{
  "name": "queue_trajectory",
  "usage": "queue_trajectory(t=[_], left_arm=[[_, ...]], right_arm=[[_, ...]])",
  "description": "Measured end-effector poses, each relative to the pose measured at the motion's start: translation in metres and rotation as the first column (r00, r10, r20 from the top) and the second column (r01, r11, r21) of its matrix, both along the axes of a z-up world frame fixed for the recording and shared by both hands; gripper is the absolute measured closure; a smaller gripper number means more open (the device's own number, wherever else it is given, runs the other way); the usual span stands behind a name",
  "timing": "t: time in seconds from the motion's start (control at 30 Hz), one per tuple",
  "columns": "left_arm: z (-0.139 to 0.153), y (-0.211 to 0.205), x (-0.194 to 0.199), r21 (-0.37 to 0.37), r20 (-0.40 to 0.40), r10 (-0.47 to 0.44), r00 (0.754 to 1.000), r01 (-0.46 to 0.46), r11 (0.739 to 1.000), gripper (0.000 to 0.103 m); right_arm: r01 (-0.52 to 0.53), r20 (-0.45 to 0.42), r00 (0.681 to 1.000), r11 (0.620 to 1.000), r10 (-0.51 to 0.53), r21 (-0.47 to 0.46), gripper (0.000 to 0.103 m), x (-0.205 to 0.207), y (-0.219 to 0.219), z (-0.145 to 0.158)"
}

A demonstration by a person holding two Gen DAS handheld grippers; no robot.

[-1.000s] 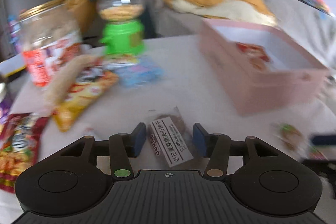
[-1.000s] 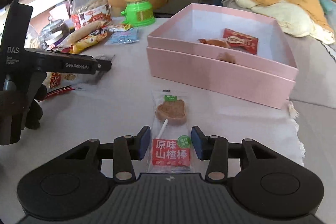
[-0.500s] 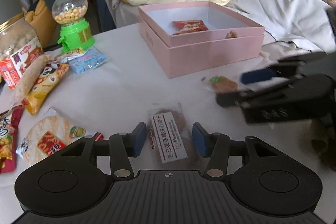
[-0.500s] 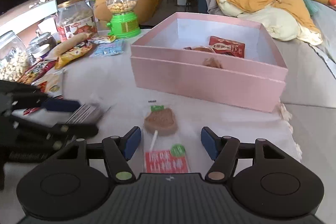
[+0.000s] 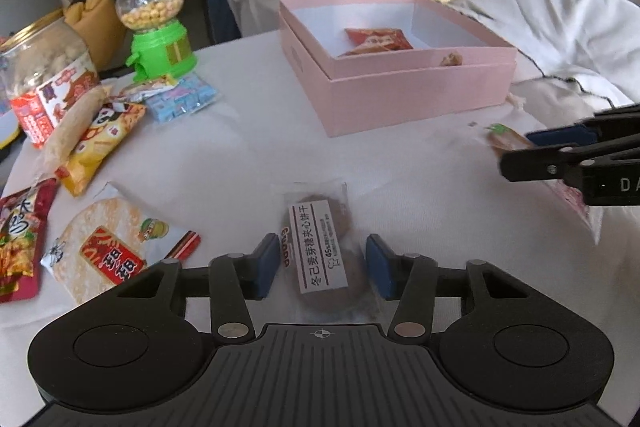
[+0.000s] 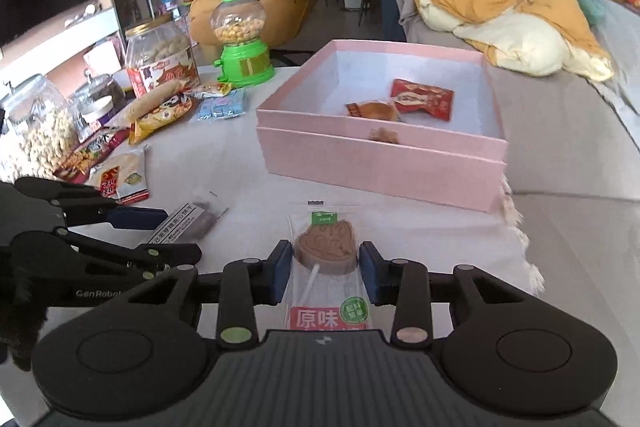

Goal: Organize snacks
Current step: 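Carry the lollipop and cookie packet into the pink box and release both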

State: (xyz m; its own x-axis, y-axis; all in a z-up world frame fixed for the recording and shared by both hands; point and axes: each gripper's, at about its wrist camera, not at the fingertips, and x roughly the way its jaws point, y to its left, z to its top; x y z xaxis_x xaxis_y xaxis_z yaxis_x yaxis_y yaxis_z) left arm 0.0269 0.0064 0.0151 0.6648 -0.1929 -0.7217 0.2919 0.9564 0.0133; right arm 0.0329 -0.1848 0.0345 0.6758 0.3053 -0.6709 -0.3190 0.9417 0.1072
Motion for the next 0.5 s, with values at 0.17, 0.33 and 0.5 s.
queue_trajectory(t=[0.17, 0.33, 0.5], left_arm=[[0.011, -0.005, -0.011, -0.019, 0.046, 0.004, 0.999, -0.003, 1.000, 0.061], [0.069, -0.011, -0.008, -0.059, 0.219, -0.018, 0.976, 0.032, 0.998, 0.061], [0.121, -0.028, 0.041, -0.168, 0.387, 0.040, 0.921, 0.028, 0.985, 0.060]], right_arm=[[0.039, -0.002, 0.999, 0.999, -0.039, 0.001, 0.066, -0.007, -0.014, 0.001], [0.044, 0.013, 0.999, 0.999, -0.044, 0.015, 0.066, -0.016, -0.023, 0.004], [0.036, 0.030, 0.999, 0.999, -0.036, 0.014, 0.066, -0.017, -0.017, 0.007]])
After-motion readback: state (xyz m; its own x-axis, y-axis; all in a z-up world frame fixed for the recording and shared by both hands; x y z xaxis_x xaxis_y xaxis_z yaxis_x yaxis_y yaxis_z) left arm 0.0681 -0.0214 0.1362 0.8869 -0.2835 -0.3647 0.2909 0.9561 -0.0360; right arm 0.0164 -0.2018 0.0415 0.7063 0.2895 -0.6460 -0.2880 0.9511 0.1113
